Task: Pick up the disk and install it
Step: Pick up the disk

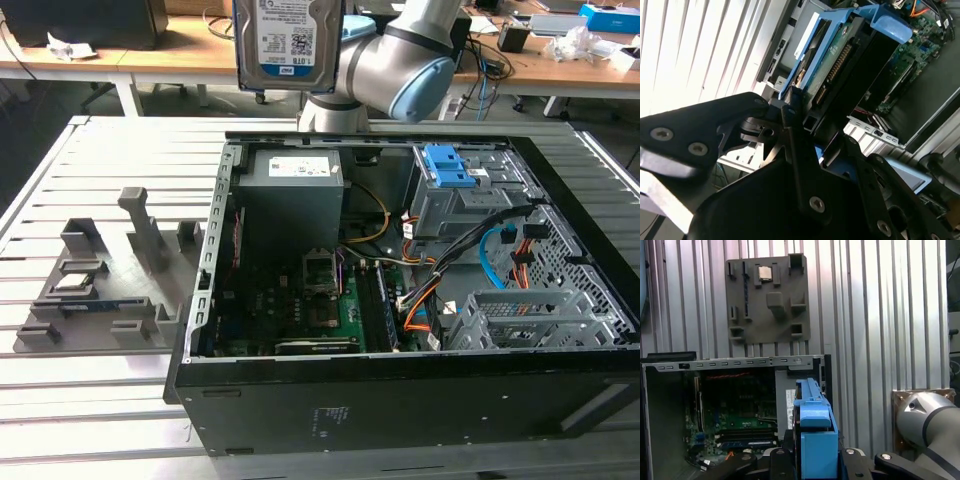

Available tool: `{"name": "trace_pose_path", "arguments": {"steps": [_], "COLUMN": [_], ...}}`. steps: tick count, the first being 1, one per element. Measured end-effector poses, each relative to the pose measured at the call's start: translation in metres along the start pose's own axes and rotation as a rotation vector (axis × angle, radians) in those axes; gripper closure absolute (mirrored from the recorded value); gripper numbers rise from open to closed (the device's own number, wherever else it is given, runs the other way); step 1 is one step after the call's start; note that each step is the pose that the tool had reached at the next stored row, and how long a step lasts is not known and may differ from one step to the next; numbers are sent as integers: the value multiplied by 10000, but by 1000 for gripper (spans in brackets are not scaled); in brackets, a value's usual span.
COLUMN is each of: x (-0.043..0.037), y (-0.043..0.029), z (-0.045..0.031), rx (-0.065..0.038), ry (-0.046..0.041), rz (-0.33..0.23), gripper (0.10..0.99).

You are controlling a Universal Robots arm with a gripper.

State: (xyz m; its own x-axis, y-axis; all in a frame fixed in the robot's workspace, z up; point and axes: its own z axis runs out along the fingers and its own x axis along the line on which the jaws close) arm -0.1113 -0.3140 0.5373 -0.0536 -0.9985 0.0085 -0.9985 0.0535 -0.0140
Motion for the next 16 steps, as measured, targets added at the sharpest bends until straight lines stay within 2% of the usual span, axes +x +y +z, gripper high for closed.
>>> {"name": "trace_pose_path", "arguments": {"steps": [2,3,11,16], "x": [-4,-10,-35,-45], "y": [-73,-171,-588,-767], "z": [43,93,339,444], "rx": [1,1,0,1], "ry": [1,6,21,29], "rz": [-1,0,-1,-2], "gripper": [722,722,722,722]}}
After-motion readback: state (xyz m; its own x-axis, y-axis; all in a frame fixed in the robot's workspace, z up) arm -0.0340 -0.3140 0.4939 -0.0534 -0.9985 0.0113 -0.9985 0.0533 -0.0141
